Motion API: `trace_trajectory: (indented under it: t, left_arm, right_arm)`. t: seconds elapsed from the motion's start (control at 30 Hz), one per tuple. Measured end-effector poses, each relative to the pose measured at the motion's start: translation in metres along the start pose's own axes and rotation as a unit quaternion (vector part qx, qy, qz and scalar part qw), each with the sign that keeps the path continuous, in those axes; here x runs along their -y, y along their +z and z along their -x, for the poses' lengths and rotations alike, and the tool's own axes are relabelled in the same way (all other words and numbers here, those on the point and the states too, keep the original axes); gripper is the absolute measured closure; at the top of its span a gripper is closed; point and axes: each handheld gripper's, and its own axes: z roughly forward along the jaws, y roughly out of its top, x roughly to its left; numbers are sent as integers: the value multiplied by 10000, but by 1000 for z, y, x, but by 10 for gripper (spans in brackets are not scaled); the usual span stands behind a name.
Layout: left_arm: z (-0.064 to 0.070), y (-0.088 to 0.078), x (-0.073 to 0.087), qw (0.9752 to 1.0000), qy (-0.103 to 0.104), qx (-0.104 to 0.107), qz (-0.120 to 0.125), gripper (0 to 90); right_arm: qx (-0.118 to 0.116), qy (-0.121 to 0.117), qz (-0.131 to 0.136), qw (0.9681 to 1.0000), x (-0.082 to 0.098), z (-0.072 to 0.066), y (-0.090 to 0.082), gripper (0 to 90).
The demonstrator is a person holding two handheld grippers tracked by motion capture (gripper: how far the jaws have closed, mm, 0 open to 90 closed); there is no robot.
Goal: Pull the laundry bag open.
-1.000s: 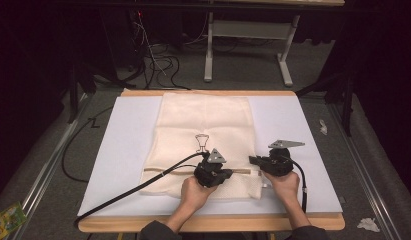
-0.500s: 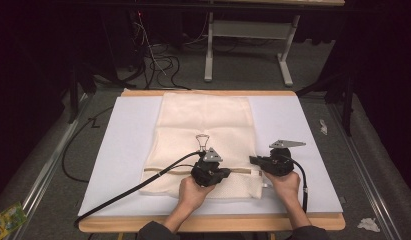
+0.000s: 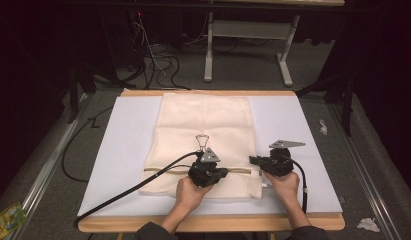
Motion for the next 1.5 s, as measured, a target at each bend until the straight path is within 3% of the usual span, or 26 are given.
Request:
trace_trajectory:
  t: [0.4,0.57,0.7,1.5]
  left_arm:
    - [1,-4,0,10000,27,-12,34,869]
    - [0,-8,2,9999,100,-111,19,869]
    - [-5,-12,4,9999,19,-116,51,869]
    - [-7,-22,10,9998,29,-147,111,870]
  right_arm:
    - [-30,-16,33,10000,-1,-1,0,875]
    - [-26,11,12,10000,-1,0,0,874]
    - [-17,26,2,10000,0,1,1,875]
    - [-16,36,-18,10000,2,0,3,874]
